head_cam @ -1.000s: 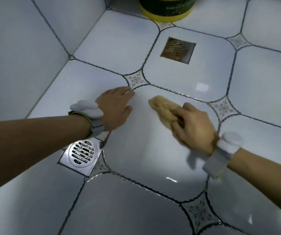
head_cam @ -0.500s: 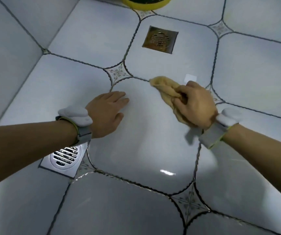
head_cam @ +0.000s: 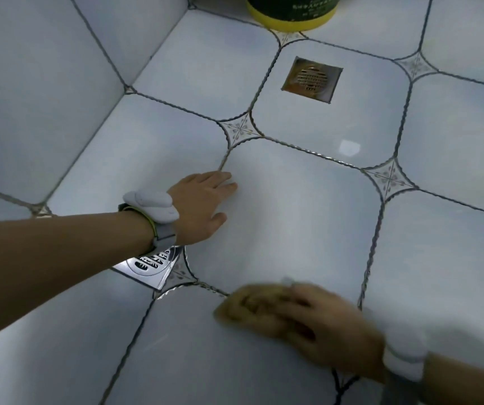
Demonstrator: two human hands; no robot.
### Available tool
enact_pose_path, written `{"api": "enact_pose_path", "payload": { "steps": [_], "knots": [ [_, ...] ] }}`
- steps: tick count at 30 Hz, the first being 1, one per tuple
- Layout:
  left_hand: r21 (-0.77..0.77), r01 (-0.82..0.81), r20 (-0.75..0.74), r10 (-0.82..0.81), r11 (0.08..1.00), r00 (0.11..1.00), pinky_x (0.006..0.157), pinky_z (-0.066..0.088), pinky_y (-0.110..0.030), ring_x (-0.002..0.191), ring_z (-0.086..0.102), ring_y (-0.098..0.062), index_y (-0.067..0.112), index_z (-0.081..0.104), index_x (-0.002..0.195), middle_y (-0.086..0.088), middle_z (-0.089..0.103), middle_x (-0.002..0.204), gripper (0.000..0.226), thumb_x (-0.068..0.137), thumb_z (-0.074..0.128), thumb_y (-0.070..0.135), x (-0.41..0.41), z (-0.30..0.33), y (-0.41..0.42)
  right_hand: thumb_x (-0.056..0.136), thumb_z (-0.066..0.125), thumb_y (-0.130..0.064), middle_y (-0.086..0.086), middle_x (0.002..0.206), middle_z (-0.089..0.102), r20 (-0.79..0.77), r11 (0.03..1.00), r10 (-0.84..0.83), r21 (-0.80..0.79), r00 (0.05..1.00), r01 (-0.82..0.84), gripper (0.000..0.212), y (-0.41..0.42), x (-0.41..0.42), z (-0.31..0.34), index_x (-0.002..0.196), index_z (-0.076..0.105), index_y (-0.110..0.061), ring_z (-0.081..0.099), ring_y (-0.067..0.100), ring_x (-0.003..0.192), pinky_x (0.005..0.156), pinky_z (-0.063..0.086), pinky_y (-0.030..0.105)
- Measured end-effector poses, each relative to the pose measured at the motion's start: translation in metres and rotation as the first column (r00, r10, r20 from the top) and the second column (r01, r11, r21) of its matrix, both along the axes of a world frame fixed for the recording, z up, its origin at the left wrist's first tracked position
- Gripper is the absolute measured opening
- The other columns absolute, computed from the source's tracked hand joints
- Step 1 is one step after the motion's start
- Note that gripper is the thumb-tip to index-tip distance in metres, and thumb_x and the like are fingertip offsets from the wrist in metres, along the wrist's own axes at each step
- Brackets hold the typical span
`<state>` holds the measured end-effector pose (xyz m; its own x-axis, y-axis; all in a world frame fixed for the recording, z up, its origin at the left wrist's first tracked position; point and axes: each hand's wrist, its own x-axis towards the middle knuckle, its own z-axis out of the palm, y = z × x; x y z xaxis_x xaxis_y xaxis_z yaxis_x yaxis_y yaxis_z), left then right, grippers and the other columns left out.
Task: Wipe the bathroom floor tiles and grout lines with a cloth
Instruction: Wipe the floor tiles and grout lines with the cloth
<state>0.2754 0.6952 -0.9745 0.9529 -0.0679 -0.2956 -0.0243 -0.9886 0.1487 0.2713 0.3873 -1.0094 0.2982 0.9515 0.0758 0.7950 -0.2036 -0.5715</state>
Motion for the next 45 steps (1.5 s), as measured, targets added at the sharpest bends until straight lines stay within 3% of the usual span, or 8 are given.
{"api": "enact_pose_path", "payload": {
  "steps": [7,13,17,28,31,35,41,45],
  "knots": [
    [0.033,0.082,-0.069,-0.079,0.996,0.994,0.117,0.01,-0.031,0.146,0.011,-0.015,0.018,0.01,0.152,0.002,0.007,0.16,0.081,0.088,0.05,0.048,-0.013,0.0,0.004,0.088,0.06,-0.031,0.008,0.091,0.057,0.247,0.698,-0.693,-0.003,0.677,0.716,0.022,0.052,0.173,0.013,0.104,0.068,-0.018,0.059,0.034,0.082,0.072,0.046,0.038],
    [0.04,0.072,-0.066,-0.069,0.997,0.995,0.117,0.008,-0.03,0.146,0.01,-0.014,0.021,0.01,0.152,0.003,0.006,0.16,0.077,0.09,0.046,0.048,-0.014,0.002,-0.003,0.086,0.056,-0.033,-0.003,0.1,0.052,0.2,0.967,-0.153,-0.172,0.968,0.188,0.022,0.008,0.083,0.019,0.106,0.06,-0.024,0.058,0.022,0.077,0.066,0.048,0.03],
    [0.03,0.166,-0.078,-0.163,0.986,0.983,0.119,0.003,-0.034,0.147,0.002,-0.016,0.019,0.004,0.152,0.0,0.0,0.161,0.076,0.092,0.043,0.044,-0.002,0.008,-0.027,0.082,0.072,-0.019,0.007,0.11,0.065,0.188,0.949,0.186,-0.29,0.964,-0.126,0.026,-0.022,0.094,0.037,0.108,0.068,-0.017,0.06,0.022,0.092,0.077,0.052,0.03],
    [-0.003,0.143,-0.018,-0.143,0.99,0.99,0.119,0.01,-0.031,0.147,0.008,-0.013,0.022,0.013,0.151,0.002,0.01,0.16,0.069,0.092,0.043,0.043,0.032,0.021,-0.075,0.084,0.055,-0.03,-0.015,0.08,0.041,0.217,0.902,0.14,-0.431,0.966,-0.034,0.009,-0.039,0.168,0.151,0.09,0.06,-0.025,0.035,0.002,0.07,0.056,0.027,0.009],
    [0.007,0.144,-0.016,-0.144,0.99,0.989,0.119,0.009,-0.03,0.147,0.007,-0.012,0.023,0.013,0.151,0.003,0.008,0.16,0.068,0.093,0.041,0.044,0.038,0.026,-0.082,0.085,0.055,-0.02,-0.006,0.083,0.048,0.192,0.93,0.027,-0.364,0.981,0.045,0.009,-0.044,0.164,0.12,0.092,0.059,-0.018,0.049,0.013,0.072,0.061,0.039,0.023],
    [0.024,0.159,-0.049,-0.158,0.987,0.986,0.12,0.009,-0.031,0.147,0.006,-0.013,0.023,0.011,0.152,0.003,0.006,0.16,0.066,0.095,0.037,0.044,0.047,0.025,-0.09,0.09,0.056,-0.015,0.011,0.103,0.057,0.194,0.825,-0.465,-0.261,0.864,0.502,0.017,-0.04,0.152,0.051,0.104,0.063,-0.008,0.058,0.036,0.09,0.074,0.043,0.037],
    [-0.001,0.275,-0.016,-0.275,0.961,0.961,0.119,0.008,-0.029,0.147,0.004,-0.014,0.022,0.008,0.152,0.002,-0.001,0.161,0.072,0.093,0.04,0.049,0.081,0.016,-0.126,0.096,0.054,-0.029,0.006,0.13,0.052,0.048,0.97,-0.007,-0.244,0.999,0.018,0.028,-0.131,0.036,0.011,0.123,0.057,-0.022,0.057,0.027,0.105,0.078,0.056,0.035],
    [-0.01,0.369,-0.028,-0.369,0.929,0.929,0.119,0.012,-0.032,0.147,0.005,-0.017,0.02,0.011,0.151,-0.001,0.001,0.161,0.08,0.089,0.047,0.056,0.1,0.012,-0.17,0.089,0.055,-0.029,-0.001,0.097,0.055,0.157,0.912,-0.375,-0.114,0.914,0.394,0.019,-0.185,0.108,0.019,0.108,0.055,-0.027,0.06,0.025,0.08,0.065,0.053,0.033]
  ]
}}
